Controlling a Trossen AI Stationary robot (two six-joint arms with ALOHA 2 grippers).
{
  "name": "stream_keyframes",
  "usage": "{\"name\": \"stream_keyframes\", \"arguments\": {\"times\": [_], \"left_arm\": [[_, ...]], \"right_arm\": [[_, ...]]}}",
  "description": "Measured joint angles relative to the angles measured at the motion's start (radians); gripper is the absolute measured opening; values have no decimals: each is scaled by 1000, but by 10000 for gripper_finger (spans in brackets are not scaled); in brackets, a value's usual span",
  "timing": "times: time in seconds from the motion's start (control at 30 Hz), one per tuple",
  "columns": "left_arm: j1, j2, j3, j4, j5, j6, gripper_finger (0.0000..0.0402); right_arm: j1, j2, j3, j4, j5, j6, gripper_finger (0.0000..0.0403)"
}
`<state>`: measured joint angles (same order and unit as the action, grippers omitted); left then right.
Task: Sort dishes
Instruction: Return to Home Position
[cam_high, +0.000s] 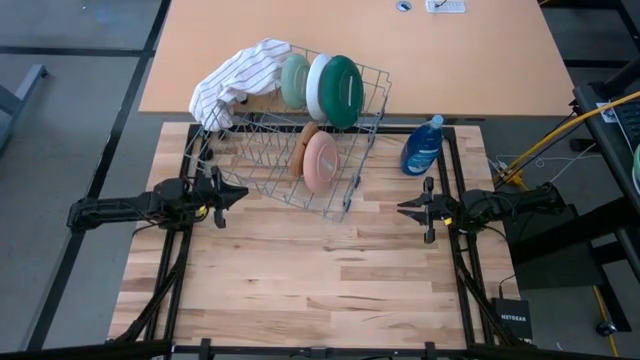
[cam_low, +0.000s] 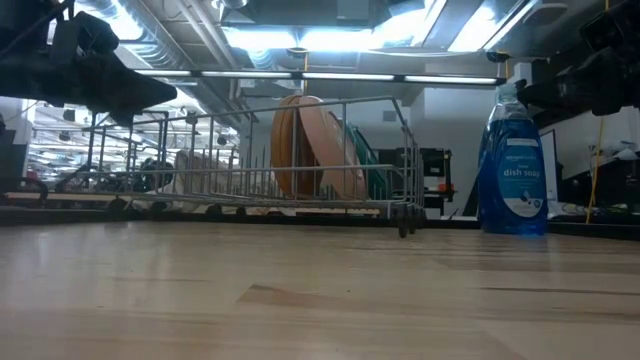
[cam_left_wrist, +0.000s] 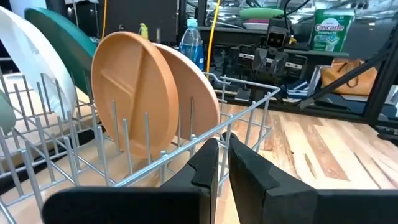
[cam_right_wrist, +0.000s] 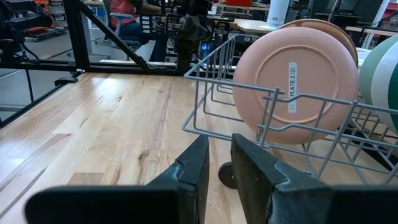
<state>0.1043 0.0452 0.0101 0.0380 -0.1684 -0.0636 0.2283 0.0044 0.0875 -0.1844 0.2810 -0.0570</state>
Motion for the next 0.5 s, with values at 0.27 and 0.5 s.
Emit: {"name": "stream_keyframes", "arguments": {"times": [0.27, 0.5], "left_arm": [[0, 0, 0, 0, 0, 12, 28], [0, 0, 0, 0, 0, 11, 28]], "right_arm": [[0, 0, 0, 0, 1, 0, 72], [0, 0, 0, 0, 4, 0, 72]]}}
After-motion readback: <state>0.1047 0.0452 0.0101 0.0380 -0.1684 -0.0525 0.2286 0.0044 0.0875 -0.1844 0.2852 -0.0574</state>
